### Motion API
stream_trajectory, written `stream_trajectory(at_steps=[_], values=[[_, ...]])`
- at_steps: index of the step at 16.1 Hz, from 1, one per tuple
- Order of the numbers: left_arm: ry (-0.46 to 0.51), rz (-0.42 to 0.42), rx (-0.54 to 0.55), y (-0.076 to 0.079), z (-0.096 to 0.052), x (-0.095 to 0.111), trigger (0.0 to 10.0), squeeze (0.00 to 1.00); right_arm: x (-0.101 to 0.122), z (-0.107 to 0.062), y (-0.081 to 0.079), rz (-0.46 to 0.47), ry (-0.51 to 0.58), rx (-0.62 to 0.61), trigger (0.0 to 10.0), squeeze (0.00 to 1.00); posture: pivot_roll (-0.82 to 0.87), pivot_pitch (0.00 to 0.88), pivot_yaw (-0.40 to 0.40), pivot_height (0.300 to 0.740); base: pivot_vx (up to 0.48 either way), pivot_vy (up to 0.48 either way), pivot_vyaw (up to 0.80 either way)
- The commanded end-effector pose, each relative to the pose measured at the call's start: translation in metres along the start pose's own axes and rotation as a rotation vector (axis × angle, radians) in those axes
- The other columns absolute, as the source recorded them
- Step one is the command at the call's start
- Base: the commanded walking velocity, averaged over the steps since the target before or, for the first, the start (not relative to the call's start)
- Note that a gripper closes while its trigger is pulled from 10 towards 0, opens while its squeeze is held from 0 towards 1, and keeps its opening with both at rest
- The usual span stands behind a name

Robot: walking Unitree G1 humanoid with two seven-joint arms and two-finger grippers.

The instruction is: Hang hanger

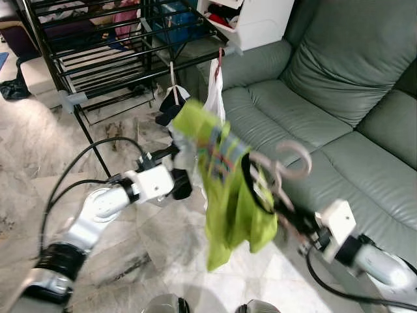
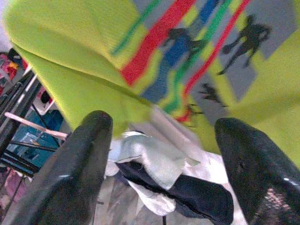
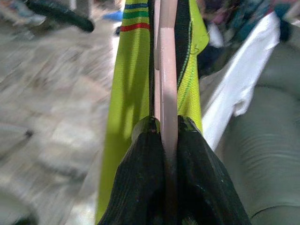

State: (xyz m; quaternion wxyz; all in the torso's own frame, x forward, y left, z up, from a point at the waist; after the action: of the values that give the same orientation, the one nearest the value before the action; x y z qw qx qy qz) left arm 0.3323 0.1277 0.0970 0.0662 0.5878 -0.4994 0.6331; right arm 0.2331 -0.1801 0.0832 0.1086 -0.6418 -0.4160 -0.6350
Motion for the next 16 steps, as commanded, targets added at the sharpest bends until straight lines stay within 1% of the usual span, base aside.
stream_trajectory(at_steps=[1, 2, 4, 5, 6, 7, 8, 9, 10, 11, 12, 13, 14, 15, 16], values=[[-0.002, 0.043, -0.047, 0.000, -0.001, 0.001, 10.0, 1.00, 0.008, 0.000, 0.002, -0.012, 0.034, 0.030, 10.0, 0.00, -0.07, 0.000, 0.040, 0.740, 0.000, 0.000, 0.00], [-0.001, 0.049, -0.052, 0.000, -0.002, 0.001, 10.0, 1.00, 0.006, -0.001, 0.002, -0.014, 0.028, 0.036, 10.0, 0.00, -0.06, 0.000, 0.039, 0.740, 0.000, 0.000, 0.00], [0.000, 0.073, -0.086, -0.002, -0.005, 0.000, 10.0, 1.00, -0.003, -0.003, 0.003, -0.045, -0.011, 0.100, 10.0, 0.00, -0.06, 0.000, 0.037, 0.740, 0.000, 0.000, 0.00], [0.002, 0.080, -0.105, -0.001, -0.005, 0.001, 10.0, 1.00, -0.005, -0.002, 0.005, -0.047, -0.017, 0.104, 10.0, 0.00, -0.06, 0.000, 0.034, 0.740, 0.000, 0.000, 0.00], [-0.001, 0.100, -0.125, 0.000, -0.006, 0.000, 10.0, 1.00, -0.009, 0.000, 0.008, -0.059, -0.041, 0.115, 10.0, 0.00, -0.06, 0.000, 0.034, 0.740, 0.000, 0.000, 0.00], [-0.002, 0.106, -0.132, 0.000, -0.006, 0.000, 10.0, 1.00, -0.013, 0.001, 0.009, -0.083, -0.061, 0.128, 10.0, 0.00, -0.05, 0.000, 0.034, 0.740, 0.000, 0.000, 0.00], [0.001, 0.112, -0.137, 0.001, -0.005, 0.001, 10.0, 1.00, -0.020, 0.004, 0.010, -0.087, -0.090, 0.143, 10.0, 0.00, -0.05, 0.000, 0.034, 0.740, 0.000, 0.000, 0.00], [0.009, 0.117, -0.149, 0.002, -0.004, 0.002, 10.0, 0.52, -0.021, 0.007, 0.010, -0.101, -0.089, 0.159, 10.0, 0.00, -0.05, 0.000, 0.037, 0.740, 0.000, 0.000, 0.00], [0.021, 0.121, -0.171, 0.006, -0.002, 0.004, 10.0, 0.00, -0.022, 0.011, 0.008, -0.103, -0.085, 0.180, 10.0, 0.00, -0.05, 0.000, 0.038, 0.740, 0.000, 0.000, 0.00], [0.035, 0.143, -0.191, 0.010, 0.001, 0.007, 10.0, 0.00, -0.025, 0.015, 0.005, -0.107, -0.090, 0.215, 10.0, 0.00, -0.04, 0.000, 0.039, 0.740, 0.000, 0.000, 0.00], [0.047, 0.146, -0.210, 0.013, 0.003, 0.010, 10.0, 0.00, -0.027, 0.018, 0.002, -0.124, -0.097, 0.249, 10.0, 0.00, -0.04, 0.000, 0.039, 0.740, 0.000, 0.000, 0.00], [0.059, 0.149, -0.225, 0.016, 0.005, 0.012, 10.0, 0.00, -0.029, 0.020, 0.000, -0.139, -0.097, 0.268, 10.0, 0.00, -0.04, 0.000, 0.040, 0.740, 0.000, 0.000, 0.00], [0.074, 0.176, -0.268, 0.023, 0.008, 0.015, 10.0, 0.00, -0.029, 0.026, 0.000, -0.158, -0.086, 0.293, 10.0, 0.00, -0.04, 0.000, 0.041, 0.740, 0.000, 0.000, 0.00], [0.081, 0.182, -0.287, 0.027, 0.009, 0.015, 10.0, 0.00, -0.028, 0.028, -0.001, -0.177, -0.081, 0.316, 10.0, 0.00, -0.04, 0.000, 0.042, 0.740, 0.000, 0.000, 0.00], [0.086, 0.190, -0.303, 0.029, 0.010, 0.016, 7.8, 0.00, -0.029, 0.029, -0.001, -0.194, -0.083, 0.336, 10.0, 0.00, -0.04, 0.000, 0.043, 0.740, 0.000, 0.000, 0.00]])
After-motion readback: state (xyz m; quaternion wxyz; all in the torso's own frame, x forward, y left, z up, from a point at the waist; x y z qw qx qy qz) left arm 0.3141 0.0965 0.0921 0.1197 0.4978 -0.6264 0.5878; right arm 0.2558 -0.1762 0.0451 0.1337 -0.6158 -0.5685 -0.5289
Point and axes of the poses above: a point about 5 cm out from each wrist's last joint towards the gripper, its own z axis pointing out of the wrist towards the gripper, its own x axis along the axis of the wrist's last joint, y = z × x, the point moved 5 cm from there along z, pointing out of the wrist towards the gripper, and after that the axes turned 13 degrees about -z, right-handed, at the moved point
